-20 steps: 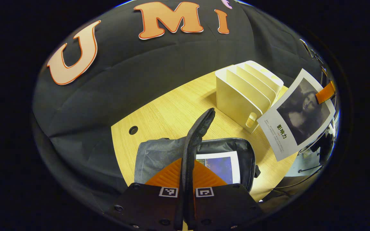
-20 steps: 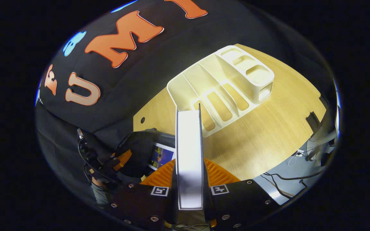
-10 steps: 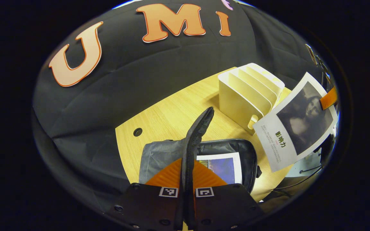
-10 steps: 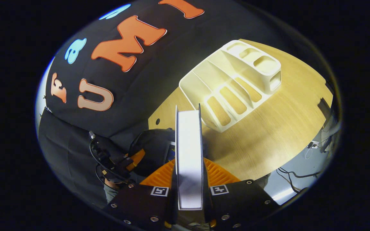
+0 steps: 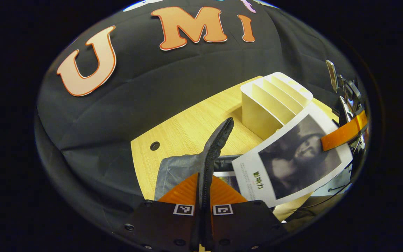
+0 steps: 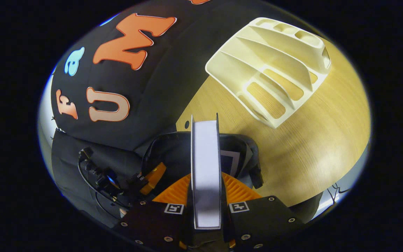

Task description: Open the schoolbag, grab two books from the bookshelf and put them into the schoolbag.

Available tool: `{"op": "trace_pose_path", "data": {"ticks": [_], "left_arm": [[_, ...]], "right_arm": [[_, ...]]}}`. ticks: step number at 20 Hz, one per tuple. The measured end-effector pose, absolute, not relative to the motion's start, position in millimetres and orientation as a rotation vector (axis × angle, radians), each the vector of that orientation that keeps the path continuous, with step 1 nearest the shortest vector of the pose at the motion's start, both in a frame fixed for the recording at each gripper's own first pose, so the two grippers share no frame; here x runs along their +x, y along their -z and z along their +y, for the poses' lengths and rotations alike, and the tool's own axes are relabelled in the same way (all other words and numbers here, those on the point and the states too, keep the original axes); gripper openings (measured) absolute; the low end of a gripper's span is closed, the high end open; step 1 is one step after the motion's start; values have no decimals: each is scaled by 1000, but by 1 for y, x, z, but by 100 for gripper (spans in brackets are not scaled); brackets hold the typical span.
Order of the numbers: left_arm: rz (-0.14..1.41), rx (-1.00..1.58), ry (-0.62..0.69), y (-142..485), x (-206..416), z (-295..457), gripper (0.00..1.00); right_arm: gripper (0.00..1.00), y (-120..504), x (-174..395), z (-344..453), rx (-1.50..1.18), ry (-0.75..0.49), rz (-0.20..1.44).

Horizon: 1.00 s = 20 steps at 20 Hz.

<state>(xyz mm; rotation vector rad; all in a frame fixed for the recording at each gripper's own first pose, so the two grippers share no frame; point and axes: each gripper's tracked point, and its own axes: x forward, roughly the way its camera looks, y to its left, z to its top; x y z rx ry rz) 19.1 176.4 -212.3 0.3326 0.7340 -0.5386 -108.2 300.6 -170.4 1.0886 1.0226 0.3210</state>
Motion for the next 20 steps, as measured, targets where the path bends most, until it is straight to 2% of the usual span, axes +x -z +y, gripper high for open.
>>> {"op": "trace_pose_path", "data": {"ticks": [8, 20], "left_arm": [[734, 332, 522, 210, 16, 174, 6], [722, 344, 551, 204, 8, 156, 6]], "right_arm": [[33, 190, -80, 350, 1200, -301, 910], [32, 225, -85, 415, 1270, -357, 895]]}}
